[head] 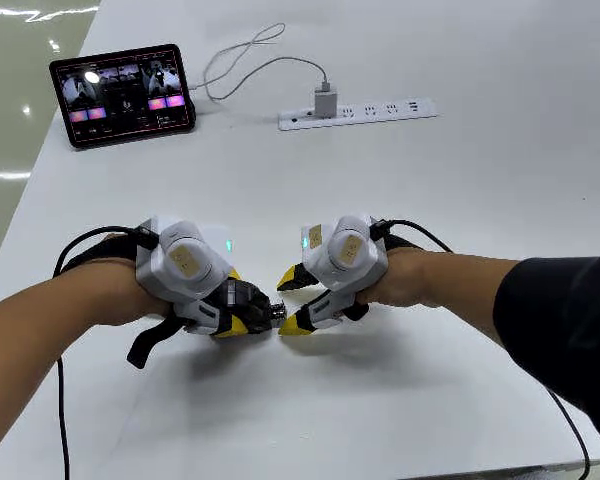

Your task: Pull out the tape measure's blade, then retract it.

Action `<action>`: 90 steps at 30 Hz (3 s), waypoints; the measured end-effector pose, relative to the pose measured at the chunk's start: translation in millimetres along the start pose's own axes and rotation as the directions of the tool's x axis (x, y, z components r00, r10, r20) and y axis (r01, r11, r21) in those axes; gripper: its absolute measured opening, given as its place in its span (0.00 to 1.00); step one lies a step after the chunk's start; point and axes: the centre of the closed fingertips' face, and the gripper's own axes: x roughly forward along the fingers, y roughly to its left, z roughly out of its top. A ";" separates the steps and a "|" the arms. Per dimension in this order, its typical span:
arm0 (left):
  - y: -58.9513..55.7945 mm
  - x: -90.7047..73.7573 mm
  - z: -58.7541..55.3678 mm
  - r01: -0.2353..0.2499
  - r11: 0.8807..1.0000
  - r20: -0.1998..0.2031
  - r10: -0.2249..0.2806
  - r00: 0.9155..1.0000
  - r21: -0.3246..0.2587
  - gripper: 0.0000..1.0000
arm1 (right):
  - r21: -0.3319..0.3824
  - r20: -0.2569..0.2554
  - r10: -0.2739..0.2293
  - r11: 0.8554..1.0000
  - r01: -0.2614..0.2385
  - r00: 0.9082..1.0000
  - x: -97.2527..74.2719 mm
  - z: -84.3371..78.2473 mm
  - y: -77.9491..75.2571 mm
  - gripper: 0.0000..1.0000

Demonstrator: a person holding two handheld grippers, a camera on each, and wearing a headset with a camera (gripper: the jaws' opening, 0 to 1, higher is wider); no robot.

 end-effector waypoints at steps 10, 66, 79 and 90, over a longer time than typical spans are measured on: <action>-0.2 -0.7 0.6 -0.006 1.000 0.004 0.006 1.000 -0.001 0.32 | -0.038 -0.024 0.034 0.999 -0.035 0.999 7.8 3.4 8.9 0.12; 1.6 -1.6 -1.2 -0.006 1.000 0.027 0.007 1.000 -0.019 0.31 | 0.058 -0.048 -0.004 0.998 0.006 0.999 -14.9 -21.8 8.3 0.09; 1.4 -2.1 -1.3 -0.005 1.000 0.028 0.006 1.000 -0.021 0.31 | 0.067 -0.060 0.000 0.998 0.004 0.998 -23.0 -27.9 7.5 0.09; 1.7 -2.3 -1.1 -0.006 1.000 0.030 0.007 1.000 -0.025 0.31 | 0.074 -0.066 -0.004 0.997 0.009 0.998 -28.2 -30.5 6.2 0.09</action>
